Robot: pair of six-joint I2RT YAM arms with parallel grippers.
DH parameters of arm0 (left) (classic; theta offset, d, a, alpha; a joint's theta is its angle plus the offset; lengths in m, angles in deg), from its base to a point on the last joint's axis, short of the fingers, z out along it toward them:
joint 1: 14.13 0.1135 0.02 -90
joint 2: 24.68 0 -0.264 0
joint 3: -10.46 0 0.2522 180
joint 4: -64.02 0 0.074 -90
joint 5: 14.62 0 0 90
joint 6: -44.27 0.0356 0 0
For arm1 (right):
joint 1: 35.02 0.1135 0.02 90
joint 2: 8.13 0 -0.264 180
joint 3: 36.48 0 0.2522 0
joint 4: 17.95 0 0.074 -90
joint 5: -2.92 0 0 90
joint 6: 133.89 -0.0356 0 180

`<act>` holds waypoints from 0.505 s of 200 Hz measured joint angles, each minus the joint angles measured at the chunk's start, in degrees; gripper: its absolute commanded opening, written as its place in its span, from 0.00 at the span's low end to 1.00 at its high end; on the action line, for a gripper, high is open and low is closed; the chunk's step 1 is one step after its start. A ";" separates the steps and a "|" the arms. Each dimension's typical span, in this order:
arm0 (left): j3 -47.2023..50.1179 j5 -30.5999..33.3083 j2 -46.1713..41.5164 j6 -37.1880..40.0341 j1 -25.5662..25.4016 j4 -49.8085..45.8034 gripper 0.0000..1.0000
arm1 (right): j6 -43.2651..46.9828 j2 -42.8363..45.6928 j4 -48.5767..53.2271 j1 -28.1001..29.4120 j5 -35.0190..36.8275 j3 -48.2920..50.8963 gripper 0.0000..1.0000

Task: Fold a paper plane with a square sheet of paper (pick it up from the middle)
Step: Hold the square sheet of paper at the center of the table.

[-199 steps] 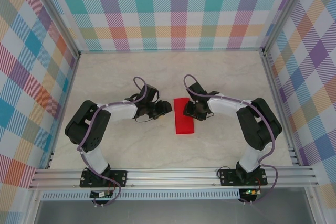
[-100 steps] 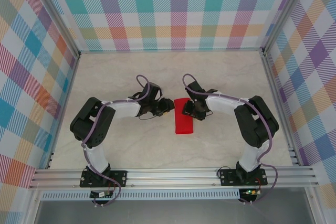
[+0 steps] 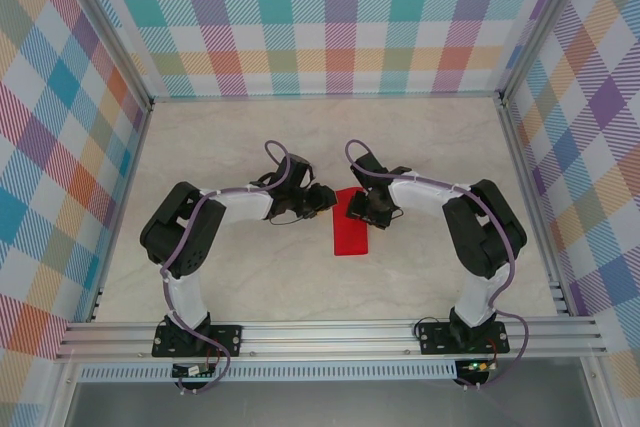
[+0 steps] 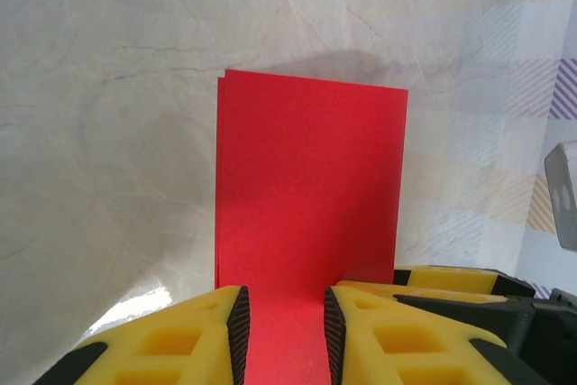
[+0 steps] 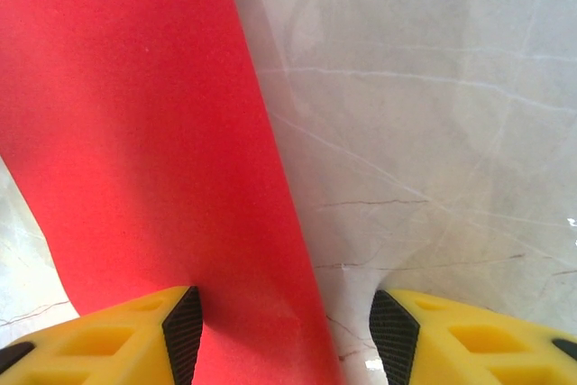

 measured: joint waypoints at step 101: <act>-1.31 0.81 0.92 0.00 0.00 -0.46 0.27 | 2.03 -0.59 0.79 0.24 0.81 -0.52 0.56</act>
